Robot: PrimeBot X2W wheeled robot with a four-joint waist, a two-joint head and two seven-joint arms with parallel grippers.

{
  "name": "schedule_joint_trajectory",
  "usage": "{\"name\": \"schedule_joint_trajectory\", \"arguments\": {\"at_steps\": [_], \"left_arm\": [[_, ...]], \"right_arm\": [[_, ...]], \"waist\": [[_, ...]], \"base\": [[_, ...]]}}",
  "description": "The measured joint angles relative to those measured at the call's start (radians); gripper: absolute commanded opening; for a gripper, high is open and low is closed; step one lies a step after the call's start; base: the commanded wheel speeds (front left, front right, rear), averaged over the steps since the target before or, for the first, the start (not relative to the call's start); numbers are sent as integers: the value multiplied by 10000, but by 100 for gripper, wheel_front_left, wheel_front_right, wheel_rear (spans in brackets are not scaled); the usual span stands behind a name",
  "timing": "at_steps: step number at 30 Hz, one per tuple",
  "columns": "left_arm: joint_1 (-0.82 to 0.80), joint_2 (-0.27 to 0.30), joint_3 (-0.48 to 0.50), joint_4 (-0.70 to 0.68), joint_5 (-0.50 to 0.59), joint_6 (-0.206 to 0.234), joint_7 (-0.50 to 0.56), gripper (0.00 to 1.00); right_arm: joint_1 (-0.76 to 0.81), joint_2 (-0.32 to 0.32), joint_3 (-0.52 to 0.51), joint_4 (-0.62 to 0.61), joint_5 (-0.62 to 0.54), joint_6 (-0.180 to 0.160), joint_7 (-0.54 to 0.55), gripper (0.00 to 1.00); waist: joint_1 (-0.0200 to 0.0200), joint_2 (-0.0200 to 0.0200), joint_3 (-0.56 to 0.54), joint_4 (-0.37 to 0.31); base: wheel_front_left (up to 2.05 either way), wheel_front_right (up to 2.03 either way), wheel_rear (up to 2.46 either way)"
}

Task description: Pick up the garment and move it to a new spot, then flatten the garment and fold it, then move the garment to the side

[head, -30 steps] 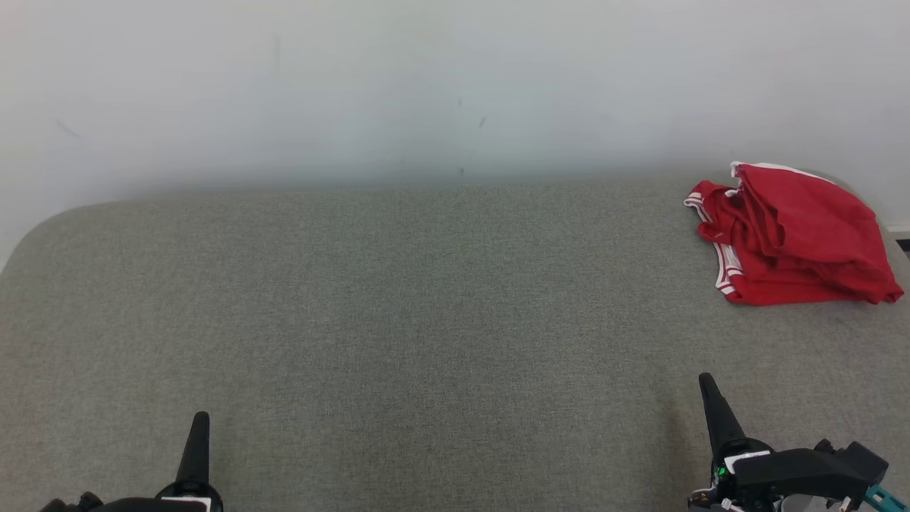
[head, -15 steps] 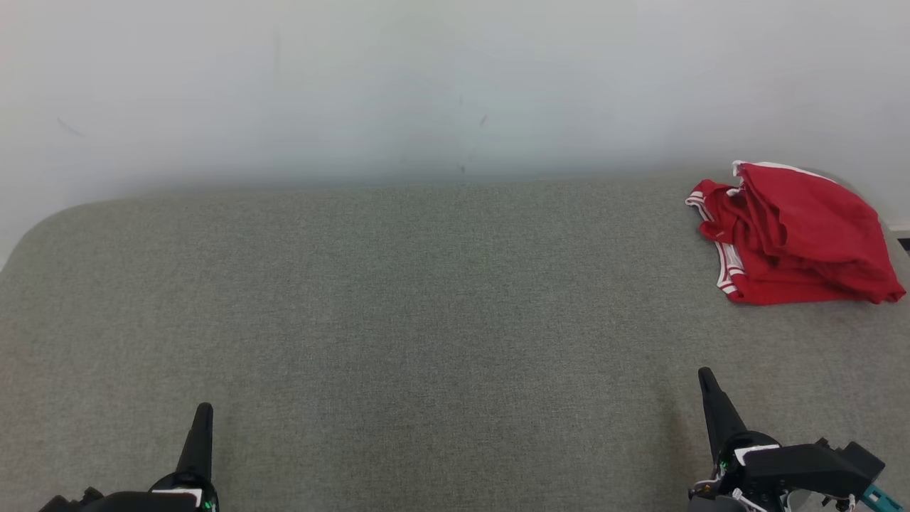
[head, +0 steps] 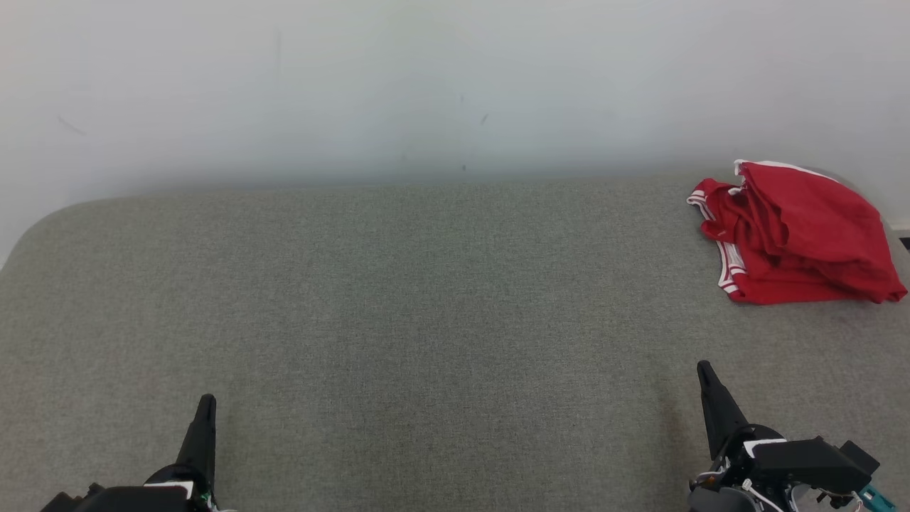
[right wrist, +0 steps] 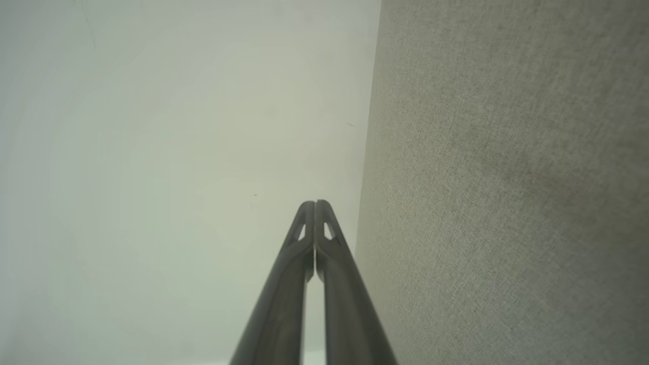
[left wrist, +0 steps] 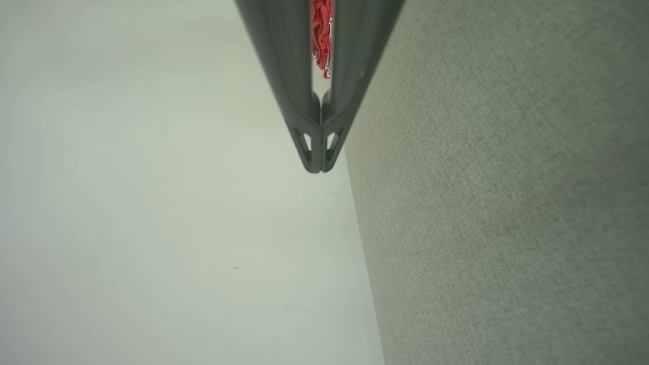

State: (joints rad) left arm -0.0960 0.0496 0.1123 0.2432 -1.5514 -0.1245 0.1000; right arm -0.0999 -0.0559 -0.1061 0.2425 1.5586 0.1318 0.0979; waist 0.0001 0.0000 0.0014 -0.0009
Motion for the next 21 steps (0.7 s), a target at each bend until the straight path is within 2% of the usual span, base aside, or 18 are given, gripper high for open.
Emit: {"name": "schedule_joint_trajectory", "arguments": {"at_steps": [8, 21], "left_arm": [[-81, 0, 10, 19, -564, -50, 161, 0], [-89, 0, 10, 23, -583, -50, 161, 0]], "right_arm": [[-48, 8, -48, 21, 539, 0, 151, 0], [-58, 15, -56, 25, 562, 0, 159, 0]], "waist": [[0, 0, 17, 9], [0, 0, 17, 9]], "base": [[0, 0, 0], [0, 0, 0]]}}
